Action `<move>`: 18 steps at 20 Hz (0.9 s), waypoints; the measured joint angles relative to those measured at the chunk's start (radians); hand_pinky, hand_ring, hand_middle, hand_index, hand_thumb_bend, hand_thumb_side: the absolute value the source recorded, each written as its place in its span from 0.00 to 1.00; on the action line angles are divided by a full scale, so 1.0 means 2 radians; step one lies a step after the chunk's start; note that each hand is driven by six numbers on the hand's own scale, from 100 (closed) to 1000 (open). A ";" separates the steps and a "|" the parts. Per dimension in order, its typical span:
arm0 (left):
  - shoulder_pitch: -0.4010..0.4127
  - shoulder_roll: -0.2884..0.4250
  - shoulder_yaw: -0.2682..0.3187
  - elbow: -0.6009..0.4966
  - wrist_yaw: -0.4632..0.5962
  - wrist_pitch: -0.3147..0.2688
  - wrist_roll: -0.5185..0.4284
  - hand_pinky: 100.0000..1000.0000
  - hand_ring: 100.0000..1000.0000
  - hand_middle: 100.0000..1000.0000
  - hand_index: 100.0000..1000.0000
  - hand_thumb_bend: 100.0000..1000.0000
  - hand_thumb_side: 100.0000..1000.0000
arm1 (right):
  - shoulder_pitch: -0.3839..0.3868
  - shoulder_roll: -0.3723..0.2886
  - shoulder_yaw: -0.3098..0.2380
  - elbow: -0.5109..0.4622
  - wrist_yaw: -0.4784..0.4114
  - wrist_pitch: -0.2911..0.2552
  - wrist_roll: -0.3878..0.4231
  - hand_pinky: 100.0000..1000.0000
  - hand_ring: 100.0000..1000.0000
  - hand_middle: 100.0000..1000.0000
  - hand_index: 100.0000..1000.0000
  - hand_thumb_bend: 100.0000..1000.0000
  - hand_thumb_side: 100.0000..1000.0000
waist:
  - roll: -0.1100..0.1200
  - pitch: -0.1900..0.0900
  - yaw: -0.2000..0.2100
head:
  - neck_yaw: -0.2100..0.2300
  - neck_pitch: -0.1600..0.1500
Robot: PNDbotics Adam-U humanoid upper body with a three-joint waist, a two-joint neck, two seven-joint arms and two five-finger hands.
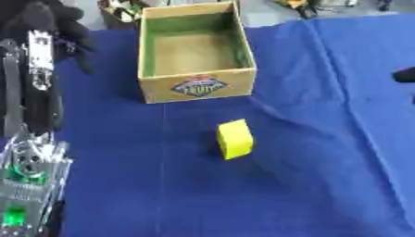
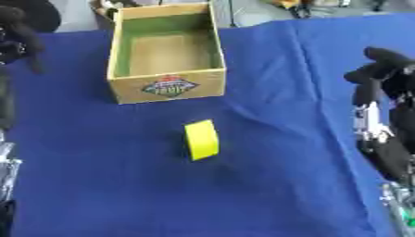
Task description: Pick up objects on the table and place them in the box.
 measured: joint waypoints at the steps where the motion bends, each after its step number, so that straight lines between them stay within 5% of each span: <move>1: 0.000 0.000 0.000 0.000 0.000 0.000 0.000 0.17 0.39 0.40 0.59 0.00 0.82 | -0.003 -0.008 0.000 0.000 0.004 0.002 0.002 0.60 0.61 0.54 0.82 0.00 0.75 | -0.001 0.000 0.000 | 0.000 0.000; 6: 0.000 0.000 0.000 0.000 0.000 0.001 -0.001 0.17 0.39 0.40 0.59 0.00 0.82 | -0.051 -0.098 0.008 0.000 0.079 0.026 0.063 0.67 0.70 0.69 0.88 0.17 1.00 | -0.007 0.000 0.006 | -0.004 0.000; 11: 0.004 0.000 0.000 0.000 0.000 0.001 -0.006 0.17 0.39 0.40 0.59 0.00 0.82 | -0.132 -0.180 0.041 0.000 0.190 0.054 0.177 0.71 0.73 0.75 0.90 0.20 1.00 | -0.010 -0.004 0.016 | -0.014 0.002; 18: 0.005 0.000 -0.003 0.000 0.003 0.002 -0.010 0.17 0.39 0.40 0.59 0.00 0.82 | -0.226 -0.195 0.101 -0.002 0.245 0.063 0.370 0.76 0.80 0.81 0.94 0.21 0.93 | -0.014 -0.010 0.025 | -0.027 0.005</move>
